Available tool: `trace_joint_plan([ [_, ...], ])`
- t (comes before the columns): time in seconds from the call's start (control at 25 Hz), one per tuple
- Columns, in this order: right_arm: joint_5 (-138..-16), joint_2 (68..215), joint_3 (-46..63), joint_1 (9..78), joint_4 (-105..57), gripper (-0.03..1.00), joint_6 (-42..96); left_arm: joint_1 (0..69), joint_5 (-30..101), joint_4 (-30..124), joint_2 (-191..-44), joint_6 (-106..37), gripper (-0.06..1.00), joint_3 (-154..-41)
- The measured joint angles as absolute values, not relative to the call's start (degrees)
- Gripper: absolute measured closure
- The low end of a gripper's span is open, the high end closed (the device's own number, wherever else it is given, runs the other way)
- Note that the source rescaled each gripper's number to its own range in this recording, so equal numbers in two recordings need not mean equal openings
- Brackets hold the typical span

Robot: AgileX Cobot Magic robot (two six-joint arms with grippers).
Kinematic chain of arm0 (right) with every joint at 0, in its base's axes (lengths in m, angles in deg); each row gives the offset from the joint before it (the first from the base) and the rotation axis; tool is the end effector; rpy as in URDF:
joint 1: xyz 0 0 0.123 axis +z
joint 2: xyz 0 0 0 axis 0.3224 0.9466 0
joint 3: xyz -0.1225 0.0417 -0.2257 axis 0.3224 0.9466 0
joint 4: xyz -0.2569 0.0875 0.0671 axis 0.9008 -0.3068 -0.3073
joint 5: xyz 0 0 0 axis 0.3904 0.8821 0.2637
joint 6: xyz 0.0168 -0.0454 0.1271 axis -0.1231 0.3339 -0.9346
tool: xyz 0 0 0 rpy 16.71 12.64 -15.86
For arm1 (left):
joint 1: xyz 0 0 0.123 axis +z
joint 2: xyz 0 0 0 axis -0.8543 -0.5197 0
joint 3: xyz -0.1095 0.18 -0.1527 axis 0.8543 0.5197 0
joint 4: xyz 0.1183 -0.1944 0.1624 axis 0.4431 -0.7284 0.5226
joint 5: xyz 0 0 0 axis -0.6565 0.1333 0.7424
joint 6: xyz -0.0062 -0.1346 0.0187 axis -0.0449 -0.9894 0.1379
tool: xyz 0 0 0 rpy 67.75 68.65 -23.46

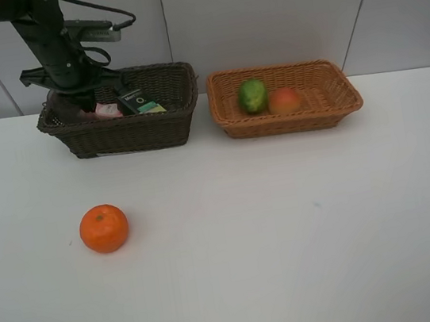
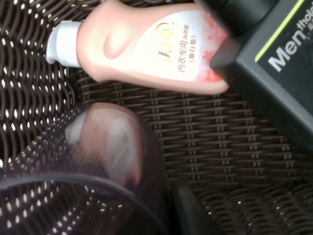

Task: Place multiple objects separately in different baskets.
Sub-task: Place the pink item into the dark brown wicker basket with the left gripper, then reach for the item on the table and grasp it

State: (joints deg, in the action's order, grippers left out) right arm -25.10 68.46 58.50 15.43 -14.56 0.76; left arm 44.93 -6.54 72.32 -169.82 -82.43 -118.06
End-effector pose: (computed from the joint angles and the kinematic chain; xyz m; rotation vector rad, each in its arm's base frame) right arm 0.0817 -0.0080 0.2784 0.1218 2.0123 -0.0309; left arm 0.4946 -0.1005 0.1098 0.1456 2.6921 0.0968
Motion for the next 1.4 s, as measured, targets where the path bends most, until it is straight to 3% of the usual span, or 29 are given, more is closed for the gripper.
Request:
trace_joint_plan([
  [0.12,-25.10,68.46,58.50,15.43,-14.56,0.24,0.76,44.93,-5.96,72.20,-169.82,-82.43,0.74,-118.06],
  [0.32,-25.10,68.46,58.50,15.43,-14.56,0.24,0.76,44.93,-5.79,72.20,-169.82,-82.43,0.11,-118.06],
  [0.4,-25.10,68.46,58.50,15.43,-14.56,0.24,0.76,44.93,-5.60,72.20,-169.82,-82.43,-0.01,-118.06],
  [1.04,-25.10,68.46,58.50,15.43,-14.56,0.24,0.76,43.60,-12.57,70.44,-160.11,-78.43,-0.05,-117.65],
  [1.4,-25.10,68.46,58.50,15.43,-14.56,0.24,0.76,42.36,-10.13,68.92,-147.70,-76.58,-0.05,-101.50],
])
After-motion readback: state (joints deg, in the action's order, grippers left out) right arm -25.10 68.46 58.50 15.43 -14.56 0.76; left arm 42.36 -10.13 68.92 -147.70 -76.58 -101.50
